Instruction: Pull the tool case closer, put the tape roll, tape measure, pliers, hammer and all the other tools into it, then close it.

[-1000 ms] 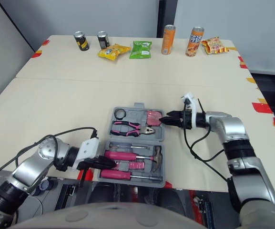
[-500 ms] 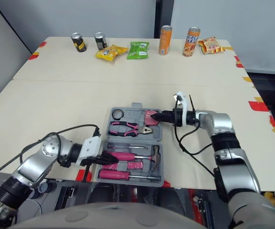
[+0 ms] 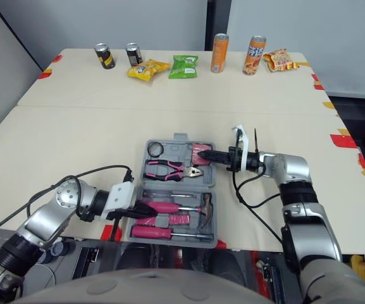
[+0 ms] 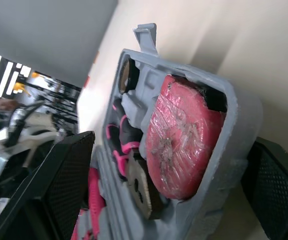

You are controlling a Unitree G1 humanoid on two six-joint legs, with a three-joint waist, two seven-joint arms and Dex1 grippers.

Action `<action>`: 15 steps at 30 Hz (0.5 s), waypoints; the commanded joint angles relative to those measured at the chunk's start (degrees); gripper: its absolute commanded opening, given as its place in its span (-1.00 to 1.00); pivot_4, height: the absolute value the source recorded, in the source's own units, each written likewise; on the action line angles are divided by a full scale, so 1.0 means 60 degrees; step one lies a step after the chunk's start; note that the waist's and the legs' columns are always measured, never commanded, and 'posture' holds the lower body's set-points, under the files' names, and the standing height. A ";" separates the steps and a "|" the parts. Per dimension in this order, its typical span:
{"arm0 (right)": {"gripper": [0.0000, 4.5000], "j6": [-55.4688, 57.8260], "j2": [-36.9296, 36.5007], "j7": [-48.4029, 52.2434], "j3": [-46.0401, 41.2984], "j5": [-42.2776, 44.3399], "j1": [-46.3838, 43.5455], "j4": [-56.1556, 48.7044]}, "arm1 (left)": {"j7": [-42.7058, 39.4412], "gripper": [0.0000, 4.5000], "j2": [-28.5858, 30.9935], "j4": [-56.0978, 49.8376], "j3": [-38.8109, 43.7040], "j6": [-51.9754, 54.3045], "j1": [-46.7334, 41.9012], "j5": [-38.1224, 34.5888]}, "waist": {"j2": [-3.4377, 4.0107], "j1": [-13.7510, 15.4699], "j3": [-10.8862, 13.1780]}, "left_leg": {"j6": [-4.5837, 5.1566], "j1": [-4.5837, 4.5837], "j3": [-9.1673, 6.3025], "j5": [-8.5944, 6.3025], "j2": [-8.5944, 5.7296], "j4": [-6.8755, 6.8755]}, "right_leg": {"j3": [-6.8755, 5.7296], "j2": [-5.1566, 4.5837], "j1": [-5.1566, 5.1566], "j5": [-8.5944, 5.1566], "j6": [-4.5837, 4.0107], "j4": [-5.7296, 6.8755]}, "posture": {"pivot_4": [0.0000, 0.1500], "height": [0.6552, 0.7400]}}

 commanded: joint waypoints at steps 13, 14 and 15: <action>0.98 0.1212 -0.1008 0.2296 -0.0263 0.2593 0.1289 -0.3325 | -0.0499 -1.00 0.1444 -0.1189 0.1568 0.0239 0.1735 -0.1278 | -0.0009 0.0086 0.0015 | -0.0006 -0.0007 -0.0003 -0.0003 0.0010 -0.0008 | -0.0003 0.0011 -0.0008 -0.0002 -0.0003 -0.0012 | 1.00 1.00; 0.98 0.1408 -0.1182 0.2440 -0.0325 0.2895 0.1537 -0.3734 | -0.0623 -1.00 0.1811 -0.1518 0.2115 0.0398 0.2207 -0.1685 | -0.0010 0.0097 0.0017 | -0.0008 -0.0011 -0.0006 -0.0005 0.0014 -0.0013 | -0.0005 0.0015 -0.0010 -0.0002 -0.0003 -0.0016 | 1.00 1.00; 0.98 0.1564 -0.1332 0.2477 -0.0404 0.3138 0.1740 -0.4088 | -0.0784 -1.00 0.2158 -0.1824 0.2651 0.0546 0.2698 -0.2121 | -0.0004 0.0133 0.0026 | -0.0011 -0.0009 -0.0005 -0.0006 0.0017 -0.0021 | -0.0004 0.0021 -0.0009 -0.0002 -0.0003 -0.0027 | 1.00 1.00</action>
